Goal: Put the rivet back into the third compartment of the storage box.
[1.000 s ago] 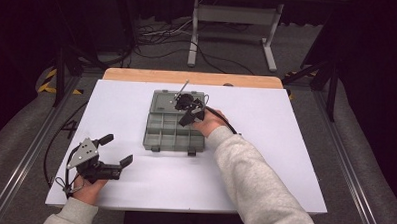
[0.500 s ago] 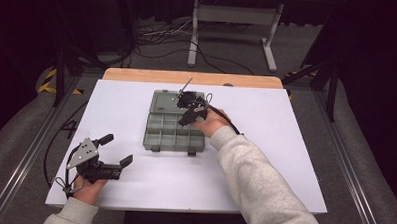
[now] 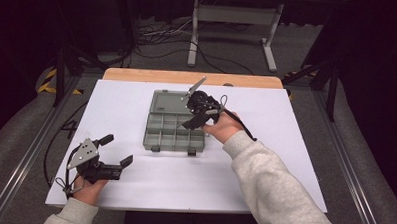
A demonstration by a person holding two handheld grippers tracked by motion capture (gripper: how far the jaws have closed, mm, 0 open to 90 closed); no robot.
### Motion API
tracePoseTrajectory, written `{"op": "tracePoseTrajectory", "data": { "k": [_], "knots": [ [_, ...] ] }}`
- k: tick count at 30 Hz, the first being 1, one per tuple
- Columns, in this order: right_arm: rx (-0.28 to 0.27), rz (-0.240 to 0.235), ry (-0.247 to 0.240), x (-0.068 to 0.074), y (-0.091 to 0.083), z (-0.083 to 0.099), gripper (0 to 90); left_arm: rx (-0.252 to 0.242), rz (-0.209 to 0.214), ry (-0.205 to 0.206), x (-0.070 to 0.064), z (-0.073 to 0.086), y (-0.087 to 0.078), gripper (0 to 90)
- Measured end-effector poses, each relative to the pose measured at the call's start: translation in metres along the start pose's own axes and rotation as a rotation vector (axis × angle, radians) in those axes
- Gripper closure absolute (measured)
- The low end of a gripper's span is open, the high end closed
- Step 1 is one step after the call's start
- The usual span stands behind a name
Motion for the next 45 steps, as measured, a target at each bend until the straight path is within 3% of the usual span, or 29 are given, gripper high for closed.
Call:
{"op": "tracePoseTrajectory", "data": {
  "k": [2, 7, 9, 15, 22, 27, 32, 37, 45],
  "knots": [
    [-0.015, -0.002, -0.009, 0.001, -0.006, 0.003, 31.0, -0.001, 0.000, -0.001, 0.000, 0.000, 0.000, 0.2],
    [-0.111, -0.013, -0.009, -0.001, -0.028, 0.016, 17.4, 0.006, 0.005, -0.001, 0.000, 0.001, 0.000, 0.2],
    [-0.142, -0.035, -0.005, -0.002, -0.037, 0.025, 8.0, 0.000, 0.002, -0.006, 0.001, 0.001, 0.000, 0.2],
    [-0.229, -0.041, 0.023, -0.009, -0.057, 0.048, 1.3, 0.001, 0.002, -0.002, 0.000, -0.001, 0.000, 0.2],
    [-0.325, -0.032, 0.028, -0.013, -0.073, 0.074, 0.0, 0.002, 0.003, -0.003, -0.001, -0.001, -0.001, 0.2],
    [-0.421, -0.018, 0.070, -0.021, -0.083, 0.100, 0.0, -0.004, 0.006, -0.004, -0.002, -0.003, -0.001, 0.2],
    [-0.464, -0.014, 0.089, -0.027, -0.087, 0.116, 0.0, -0.009, 0.009, 0.000, -0.003, -0.004, -0.001, 0.2],
    [-0.526, -0.070, 0.133, -0.030, -0.091, 0.130, 0.0, -0.008, 0.015, 0.004, -0.005, -0.005, -0.001, 0.2],
    [-0.612, -0.043, 0.142, -0.033, -0.092, 0.150, 0.0, -0.016, 0.019, 0.011, -0.006, -0.007, -0.002, 0.2]
  ]
}}
Point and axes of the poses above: each handheld gripper's, and its own axes: y roughly forward along the jaws, z roughly out of its underside, x roughly to its left, the point moved 10 cm from there along y, roughly forward along the jaws, and after that the axes turned 14 degrees about y, right-handed, at the moved point
